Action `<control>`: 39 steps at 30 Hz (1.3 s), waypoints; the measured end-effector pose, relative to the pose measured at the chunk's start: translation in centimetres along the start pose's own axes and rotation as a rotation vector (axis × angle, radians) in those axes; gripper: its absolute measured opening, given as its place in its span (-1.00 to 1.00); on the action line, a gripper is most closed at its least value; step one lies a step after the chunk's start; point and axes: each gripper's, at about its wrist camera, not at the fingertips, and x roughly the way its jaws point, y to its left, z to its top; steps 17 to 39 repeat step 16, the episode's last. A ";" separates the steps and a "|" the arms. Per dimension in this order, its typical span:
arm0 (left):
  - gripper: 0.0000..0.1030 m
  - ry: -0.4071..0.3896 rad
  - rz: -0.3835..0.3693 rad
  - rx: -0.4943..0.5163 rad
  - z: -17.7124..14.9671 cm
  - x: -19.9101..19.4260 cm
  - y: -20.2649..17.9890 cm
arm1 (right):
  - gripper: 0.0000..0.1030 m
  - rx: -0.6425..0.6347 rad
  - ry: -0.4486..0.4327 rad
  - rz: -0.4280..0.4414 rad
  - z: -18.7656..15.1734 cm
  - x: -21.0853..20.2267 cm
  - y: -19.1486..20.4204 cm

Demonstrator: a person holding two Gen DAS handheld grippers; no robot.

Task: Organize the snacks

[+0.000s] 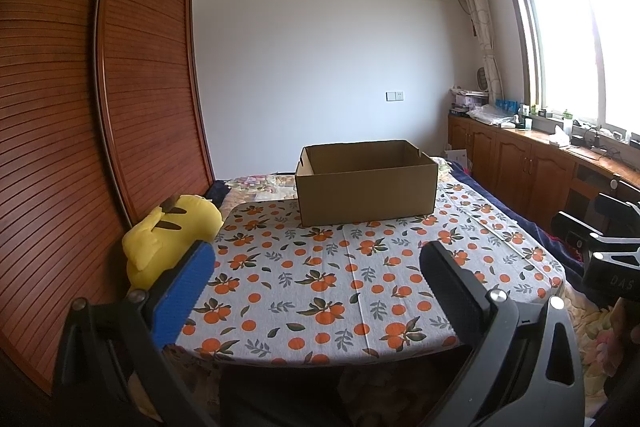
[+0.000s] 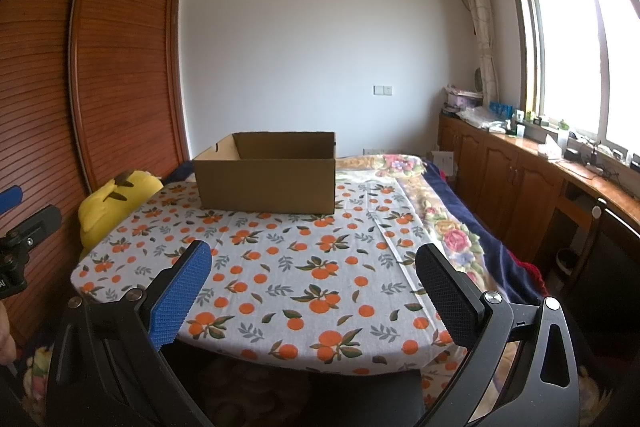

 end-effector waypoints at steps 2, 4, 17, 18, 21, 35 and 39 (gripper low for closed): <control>1.00 0.000 -0.001 -0.001 0.0 0.0 0.0 | 1.00 0.000 0.000 0.000 0.0 0.0 0.0; 1.00 -0.001 0.000 0.000 0.0 0.0 0.0 | 1.00 0.000 0.001 0.000 0.0 0.0 0.0; 1.00 -0.001 0.000 0.001 0.0 0.0 0.0 | 1.00 -0.001 0.000 -0.002 0.0 0.0 0.0; 1.00 -0.001 0.000 0.001 0.0 0.0 0.0 | 1.00 -0.001 0.000 -0.002 0.0 0.0 0.0; 1.00 -0.001 0.000 0.001 0.0 0.0 0.0 | 1.00 -0.001 0.000 -0.002 0.0 0.0 0.0; 1.00 -0.001 0.000 0.001 0.0 0.0 0.0 | 1.00 -0.001 0.000 -0.002 0.0 0.0 0.0; 1.00 -0.001 0.000 0.001 0.0 0.0 0.0 | 1.00 -0.001 0.000 -0.002 0.0 0.0 0.0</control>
